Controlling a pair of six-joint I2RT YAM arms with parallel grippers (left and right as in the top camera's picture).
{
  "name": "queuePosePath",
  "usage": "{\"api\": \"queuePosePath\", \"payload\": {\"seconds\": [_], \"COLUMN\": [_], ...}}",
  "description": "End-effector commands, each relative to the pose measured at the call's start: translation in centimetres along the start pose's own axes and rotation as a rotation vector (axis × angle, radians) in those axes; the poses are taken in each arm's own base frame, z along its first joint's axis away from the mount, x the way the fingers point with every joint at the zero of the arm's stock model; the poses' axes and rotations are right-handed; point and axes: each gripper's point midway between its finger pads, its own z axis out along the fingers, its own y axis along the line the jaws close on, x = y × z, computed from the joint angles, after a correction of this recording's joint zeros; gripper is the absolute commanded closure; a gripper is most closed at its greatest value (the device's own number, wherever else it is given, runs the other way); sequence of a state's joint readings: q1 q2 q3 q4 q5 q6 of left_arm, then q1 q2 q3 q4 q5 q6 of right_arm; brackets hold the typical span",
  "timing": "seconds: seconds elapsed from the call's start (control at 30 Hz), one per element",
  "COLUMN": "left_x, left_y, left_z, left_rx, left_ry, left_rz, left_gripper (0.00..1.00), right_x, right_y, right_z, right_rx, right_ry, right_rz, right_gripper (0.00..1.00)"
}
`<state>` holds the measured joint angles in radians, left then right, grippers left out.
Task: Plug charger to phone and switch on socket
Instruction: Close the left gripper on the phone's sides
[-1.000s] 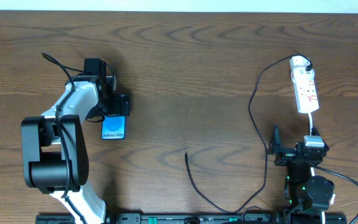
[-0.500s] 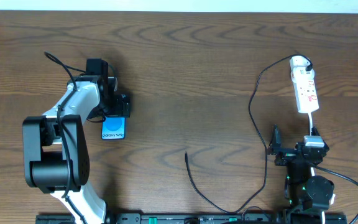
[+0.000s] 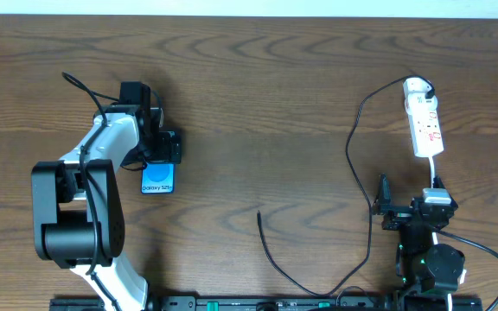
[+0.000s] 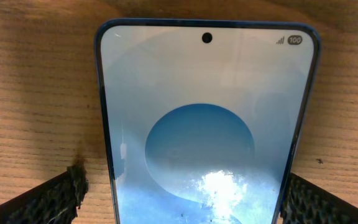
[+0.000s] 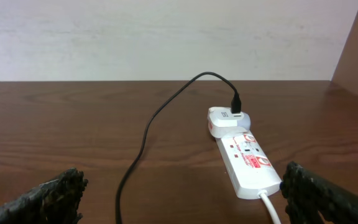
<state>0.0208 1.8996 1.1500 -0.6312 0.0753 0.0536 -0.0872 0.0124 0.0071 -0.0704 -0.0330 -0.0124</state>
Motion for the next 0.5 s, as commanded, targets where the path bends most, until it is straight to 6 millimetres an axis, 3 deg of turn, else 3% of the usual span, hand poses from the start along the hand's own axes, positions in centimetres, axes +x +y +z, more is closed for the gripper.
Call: {"api": "queuePosePath", "payload": {"seconds": [0.0, 0.47], "left_x": [3.12, 3.28], "left_y": [-0.94, -1.37], "left_z": [2.10, 2.10], "left_rx": [0.035, 0.027], "left_ry": [0.112, 0.117], "left_rz": [0.007, 0.025], "left_gripper": [0.00, 0.00], "right_x": [0.03, 0.04], "right_y": [0.04, 0.04], "right_z": [-0.03, -0.02], "right_rx": [0.000, 0.000], "right_ry": [-0.001, 0.000], "right_rz": [-0.011, -0.011], "right_gripper": [0.01, 0.01]}}
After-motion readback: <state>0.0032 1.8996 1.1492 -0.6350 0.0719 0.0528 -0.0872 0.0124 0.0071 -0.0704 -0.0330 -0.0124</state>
